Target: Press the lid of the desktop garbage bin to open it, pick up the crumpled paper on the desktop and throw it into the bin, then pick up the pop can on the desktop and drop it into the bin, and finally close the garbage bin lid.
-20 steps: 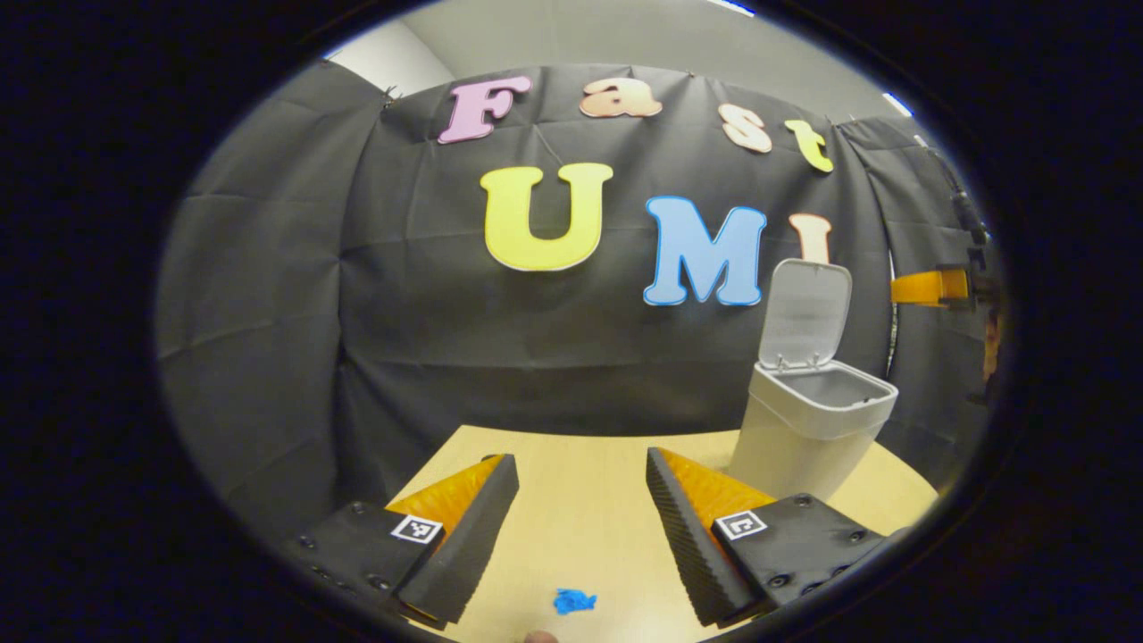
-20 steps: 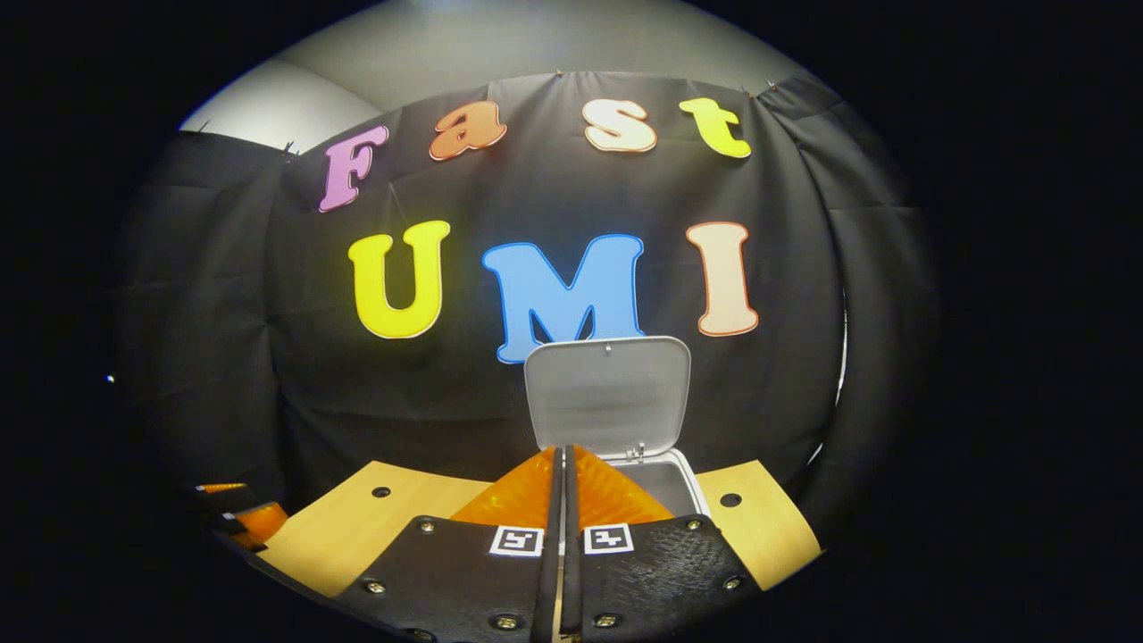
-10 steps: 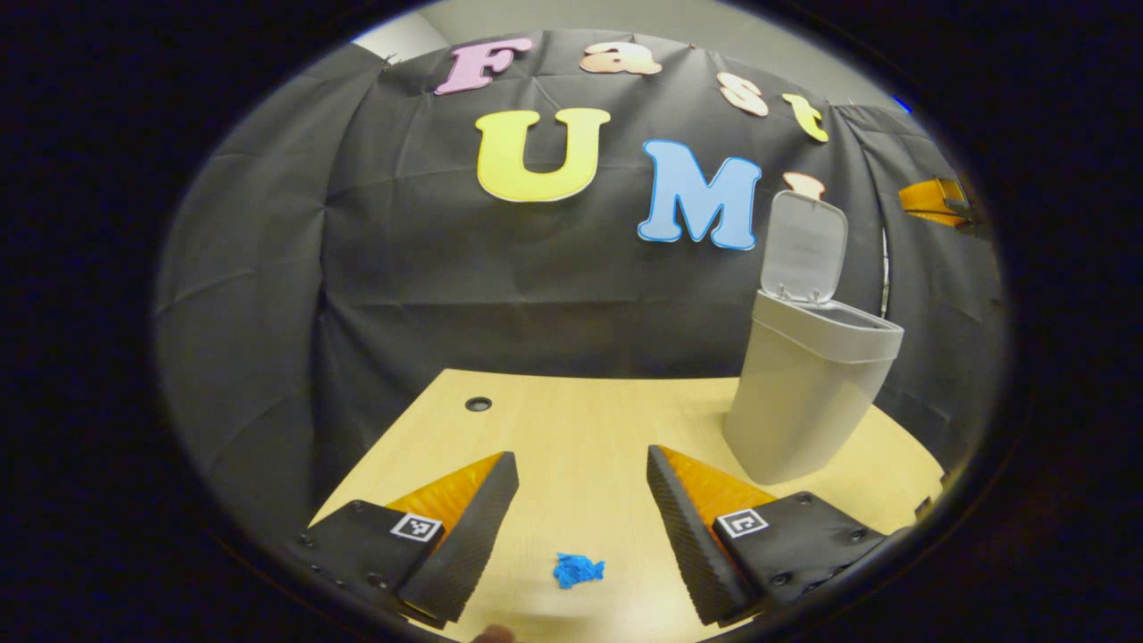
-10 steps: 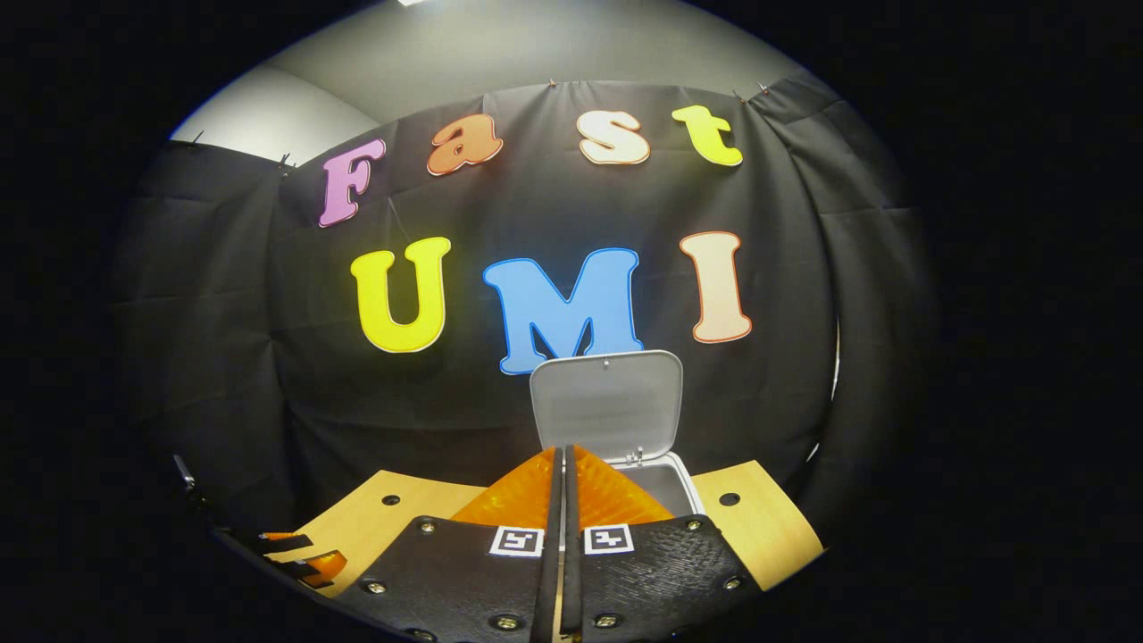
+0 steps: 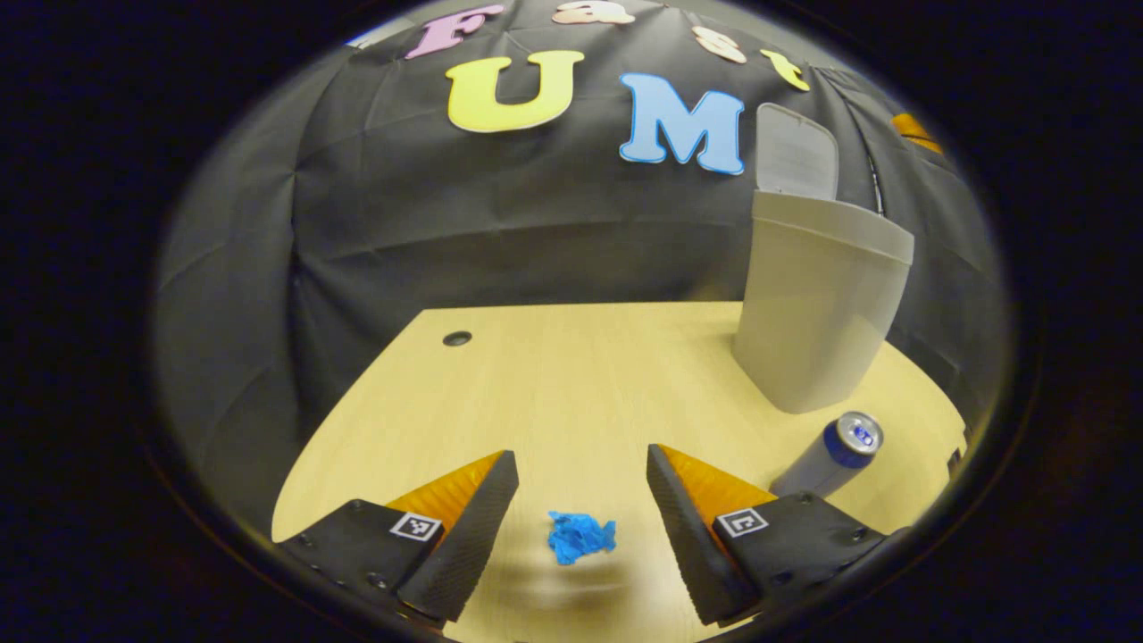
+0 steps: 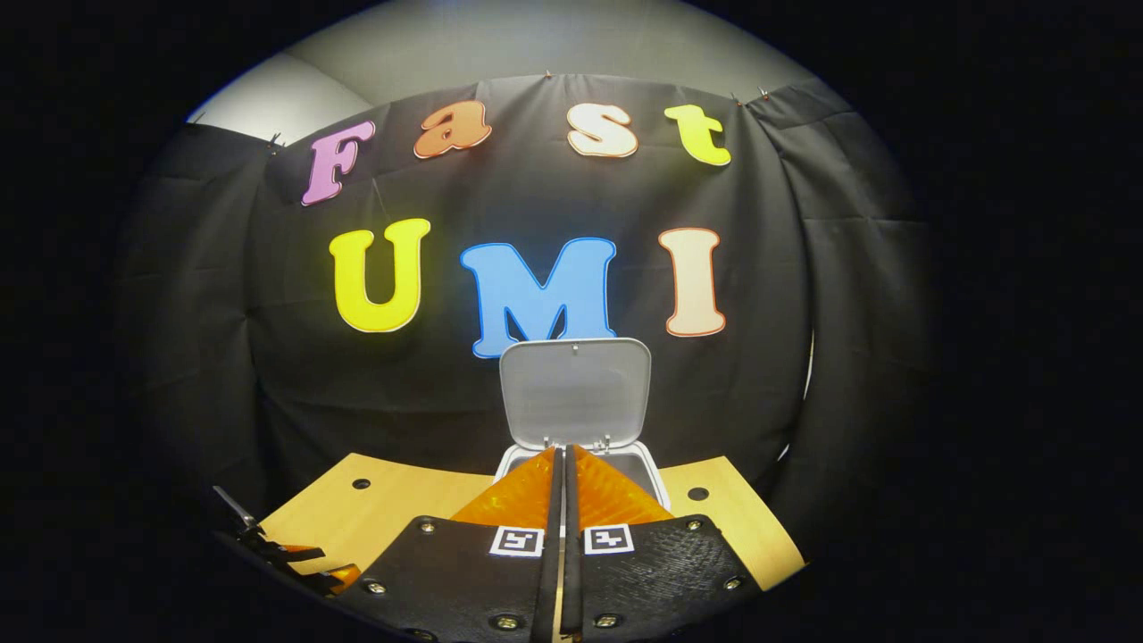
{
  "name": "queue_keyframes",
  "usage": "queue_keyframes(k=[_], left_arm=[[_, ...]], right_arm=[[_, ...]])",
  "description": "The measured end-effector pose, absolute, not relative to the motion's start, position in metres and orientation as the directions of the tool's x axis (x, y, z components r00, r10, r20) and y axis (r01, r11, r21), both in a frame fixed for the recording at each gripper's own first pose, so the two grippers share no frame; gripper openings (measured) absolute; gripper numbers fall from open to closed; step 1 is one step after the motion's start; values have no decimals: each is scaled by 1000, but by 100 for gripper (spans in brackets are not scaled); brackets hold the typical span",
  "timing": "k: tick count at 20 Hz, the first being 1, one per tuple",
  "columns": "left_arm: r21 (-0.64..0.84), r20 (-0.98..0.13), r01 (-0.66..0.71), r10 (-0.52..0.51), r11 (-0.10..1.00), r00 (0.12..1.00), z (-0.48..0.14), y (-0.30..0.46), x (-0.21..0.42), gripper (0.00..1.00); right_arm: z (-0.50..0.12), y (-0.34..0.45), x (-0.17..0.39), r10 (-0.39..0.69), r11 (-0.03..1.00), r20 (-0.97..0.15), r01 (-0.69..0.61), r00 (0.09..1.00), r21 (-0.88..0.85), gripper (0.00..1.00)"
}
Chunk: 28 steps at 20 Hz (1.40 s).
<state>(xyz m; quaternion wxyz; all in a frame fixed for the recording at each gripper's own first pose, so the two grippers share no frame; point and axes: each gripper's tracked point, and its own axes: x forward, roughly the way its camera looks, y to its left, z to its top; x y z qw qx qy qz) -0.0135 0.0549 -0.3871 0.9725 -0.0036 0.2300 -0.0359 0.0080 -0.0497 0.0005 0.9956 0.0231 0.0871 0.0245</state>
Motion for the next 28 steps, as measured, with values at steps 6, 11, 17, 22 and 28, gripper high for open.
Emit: queue_keyframes(k=[6,11,17,22,28], left_arm=[[-53,-531,31,-55,998,845,-430,58,-15,97],[-56,-573,-4,-29,998,819,-454,71,-10,100],[-70,-619,-34,-16,997,785,-477,76,-16,100],[-21,-605,-52,29,998,796,-480,79,-13,100],[-6,-607,-93,70,996,792,-478,98,-10,64]], right_arm=[[-13,-55,9,23,1000,-221,-19,975,17,2],[-21,-54,12,23,1000,-250,-22,968,9,2],[-27,-57,15,17,1000,-266,-14,964,14,2],[-31,-53,15,24,1000,-270,-18,963,25,2],[-33,-54,9,25,999,-274,-15,961,36,2]])
